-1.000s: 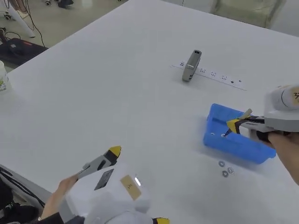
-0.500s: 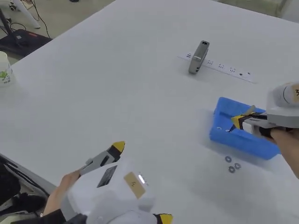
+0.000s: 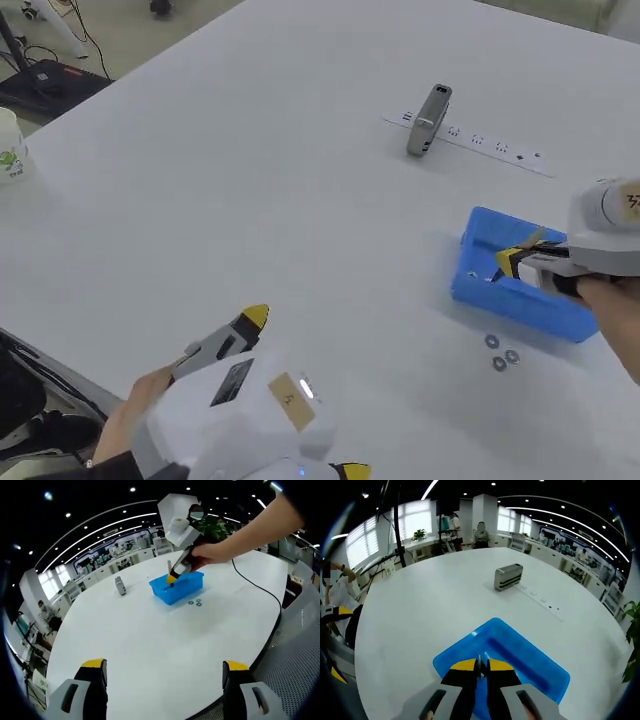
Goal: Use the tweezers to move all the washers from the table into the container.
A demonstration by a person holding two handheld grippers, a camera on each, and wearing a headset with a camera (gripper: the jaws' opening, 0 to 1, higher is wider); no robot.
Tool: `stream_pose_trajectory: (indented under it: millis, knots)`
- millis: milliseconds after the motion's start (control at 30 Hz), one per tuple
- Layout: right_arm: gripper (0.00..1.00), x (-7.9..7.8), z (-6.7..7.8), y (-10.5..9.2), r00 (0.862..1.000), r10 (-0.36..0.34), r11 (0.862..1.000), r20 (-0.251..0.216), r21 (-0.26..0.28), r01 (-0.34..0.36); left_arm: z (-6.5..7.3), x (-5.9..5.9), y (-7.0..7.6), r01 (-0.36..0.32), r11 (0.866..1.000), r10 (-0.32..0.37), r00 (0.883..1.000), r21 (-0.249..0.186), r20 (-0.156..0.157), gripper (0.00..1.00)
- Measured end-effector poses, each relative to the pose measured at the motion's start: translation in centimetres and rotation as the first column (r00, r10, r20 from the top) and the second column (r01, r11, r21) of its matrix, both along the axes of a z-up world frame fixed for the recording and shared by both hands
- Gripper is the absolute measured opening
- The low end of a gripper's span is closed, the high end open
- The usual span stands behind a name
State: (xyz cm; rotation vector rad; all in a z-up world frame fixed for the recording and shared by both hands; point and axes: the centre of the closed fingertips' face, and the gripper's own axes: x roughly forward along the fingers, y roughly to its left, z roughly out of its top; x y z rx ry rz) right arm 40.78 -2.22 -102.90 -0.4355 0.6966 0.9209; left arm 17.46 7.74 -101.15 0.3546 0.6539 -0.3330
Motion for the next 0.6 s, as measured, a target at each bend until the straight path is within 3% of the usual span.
stream_pose_trajectory:
  millis: [200,400,600]
  knots:
    - [0.03,-0.1,0.1,0.0,1.0,0.016,0.999,0.004,-0.028,-0.016,0.1,0.0,0.0,0.0,1.0,0.0,1.0,0.001,0.006,0.98]
    - [0.03,-0.3,1.4,-0.1,1.0,-0.02,1.0,-0.013,0.019,0.02,0.3,0.1,0.0,-0.004,1.0,0.004,1.0,-0.004,0.015,0.98]
    - [0.03,-0.7,3.7,-0.5,0.999,-0.04,0.997,-0.008,0.071,0.041,0.7,0.2,-0.1,-0.002,1.0,0.002,0.999,-0.013,0.034,0.98]
